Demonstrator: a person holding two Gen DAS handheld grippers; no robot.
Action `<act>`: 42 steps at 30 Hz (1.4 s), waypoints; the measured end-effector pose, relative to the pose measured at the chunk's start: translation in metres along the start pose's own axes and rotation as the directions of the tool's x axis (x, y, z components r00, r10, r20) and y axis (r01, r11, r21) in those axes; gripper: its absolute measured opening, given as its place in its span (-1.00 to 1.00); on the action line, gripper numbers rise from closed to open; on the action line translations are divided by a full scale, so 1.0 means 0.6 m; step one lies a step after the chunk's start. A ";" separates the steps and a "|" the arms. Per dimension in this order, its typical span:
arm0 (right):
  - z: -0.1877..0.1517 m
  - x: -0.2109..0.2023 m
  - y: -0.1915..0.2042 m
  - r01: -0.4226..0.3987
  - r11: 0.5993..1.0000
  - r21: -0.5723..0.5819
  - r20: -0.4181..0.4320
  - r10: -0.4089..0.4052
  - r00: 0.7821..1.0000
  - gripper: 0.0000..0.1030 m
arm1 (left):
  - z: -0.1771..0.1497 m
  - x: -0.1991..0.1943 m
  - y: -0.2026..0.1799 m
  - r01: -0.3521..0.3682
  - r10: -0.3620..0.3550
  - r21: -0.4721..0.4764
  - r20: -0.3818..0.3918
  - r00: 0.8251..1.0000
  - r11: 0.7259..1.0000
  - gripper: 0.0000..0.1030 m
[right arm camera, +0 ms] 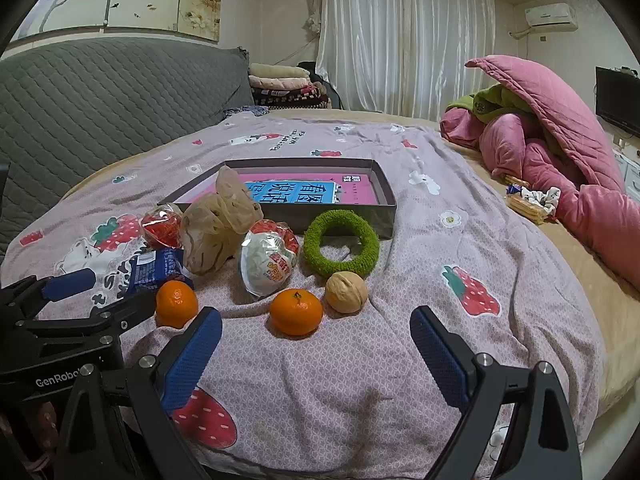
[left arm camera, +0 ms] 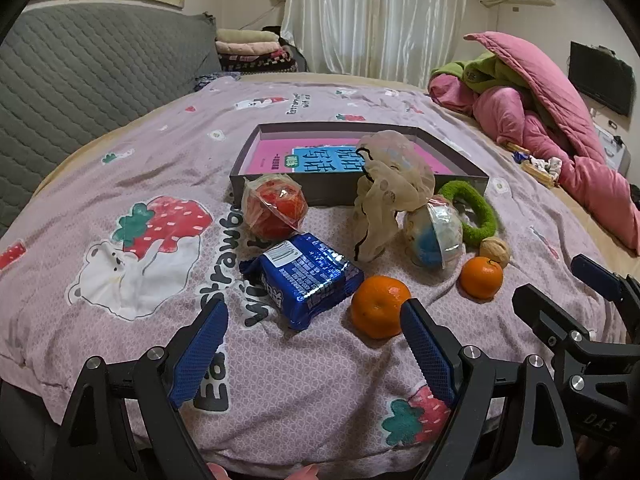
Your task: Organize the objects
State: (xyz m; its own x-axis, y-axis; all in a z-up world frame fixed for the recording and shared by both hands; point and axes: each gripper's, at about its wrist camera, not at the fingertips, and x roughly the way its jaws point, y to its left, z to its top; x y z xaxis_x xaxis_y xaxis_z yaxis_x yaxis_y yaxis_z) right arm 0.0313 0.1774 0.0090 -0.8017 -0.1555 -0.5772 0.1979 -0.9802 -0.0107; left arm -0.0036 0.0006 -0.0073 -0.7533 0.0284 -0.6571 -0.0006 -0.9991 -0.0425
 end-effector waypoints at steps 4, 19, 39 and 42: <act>0.001 -0.002 -0.004 -0.004 1.000 0.011 0.005 0.004 1.000 0.85 | -0.001 0.002 0.002 0.005 -0.005 -0.001 -0.003 1.000 1.000 0.72; 0.003 -0.002 -0.002 -0.005 1.000 -0.002 0.007 0.005 1.000 0.85 | -0.001 0.004 0.001 0.002 -0.002 0.001 -0.010 1.000 1.000 0.72; 0.001 0.000 0.000 -0.005 1.000 -0.011 0.002 0.005 1.000 0.85 | 0.000 0.000 0.001 -0.006 0.006 -0.002 -0.003 1.000 1.000 0.72; 0.002 0.000 0.001 -0.005 1.000 -0.011 0.002 0.005 1.000 0.85 | 0.000 0.000 0.002 -0.003 0.003 -0.002 -0.004 1.000 1.000 0.72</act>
State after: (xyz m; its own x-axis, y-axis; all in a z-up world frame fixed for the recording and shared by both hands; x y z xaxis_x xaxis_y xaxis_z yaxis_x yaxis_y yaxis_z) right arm 0.0311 0.1766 0.0098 -0.8018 -0.1609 -0.5756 0.2084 -0.9779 -0.0168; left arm -0.0036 -0.0005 -0.0075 -0.7510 0.0257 -0.6599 0.0028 -0.9991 -0.0422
